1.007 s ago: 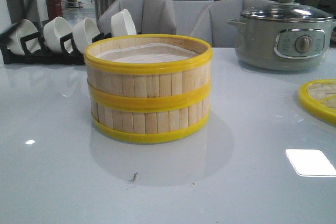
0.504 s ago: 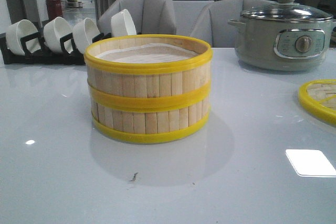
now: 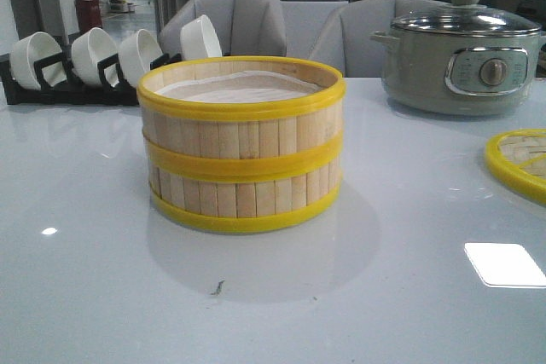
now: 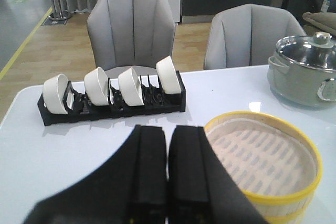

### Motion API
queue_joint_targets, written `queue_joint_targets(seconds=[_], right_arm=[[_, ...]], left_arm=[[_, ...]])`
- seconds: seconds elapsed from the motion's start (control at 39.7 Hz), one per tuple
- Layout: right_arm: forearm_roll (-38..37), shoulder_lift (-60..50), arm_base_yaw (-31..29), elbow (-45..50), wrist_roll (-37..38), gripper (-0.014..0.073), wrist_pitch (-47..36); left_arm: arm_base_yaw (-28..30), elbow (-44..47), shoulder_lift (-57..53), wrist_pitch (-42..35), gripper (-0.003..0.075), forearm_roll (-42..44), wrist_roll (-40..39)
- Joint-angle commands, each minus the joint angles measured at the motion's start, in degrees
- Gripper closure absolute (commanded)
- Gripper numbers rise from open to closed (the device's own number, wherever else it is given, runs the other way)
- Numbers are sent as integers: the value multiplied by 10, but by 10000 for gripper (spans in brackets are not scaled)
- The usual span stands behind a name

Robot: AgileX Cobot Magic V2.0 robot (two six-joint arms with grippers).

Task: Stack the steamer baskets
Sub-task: 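Open the left gripper and withdraw it from the stacked baskets, then move the right gripper down to the centre knob of the woven lid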

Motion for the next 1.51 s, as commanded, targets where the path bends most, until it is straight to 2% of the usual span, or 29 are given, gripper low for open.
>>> queue_joint_targets(seconds=[0.0,0.13,0.33,0.65,0.73,0.86,0.93,1.01,1.49], right_arm=[[-2,-4,0,-23,0,168,-41],[-2,-4,0,-23,0,168,-38],[-2,-4,0,-23,0,168,-36],[-2,-4,0,-23,0,176,-31],[-2,-4,0,-23,0,211,-31],[-2,-4,0,-23,0,321,-29],[-2,-4,0,-23,0,415,-26],[-2,-4,0,-23,0,547,-22],[9,-4,0,-22,0,538,12]], left_arm=[[1,55,-42,-81,634,-4,-7],[1,130,-83,-108,634,-9,-7],[1,197,-95,-157,634,-9,-7],[1,219,-95,-169,634,-4,-7],[1,219,-95,-169,634,-4,-7],[1,219,-95,-169,634,-4,-7],[1,219,-95,-169,634,-4,-7],[1,219,-95,-169,634,-4,-7],[1,219,-95,-169,634,-4,-7]])
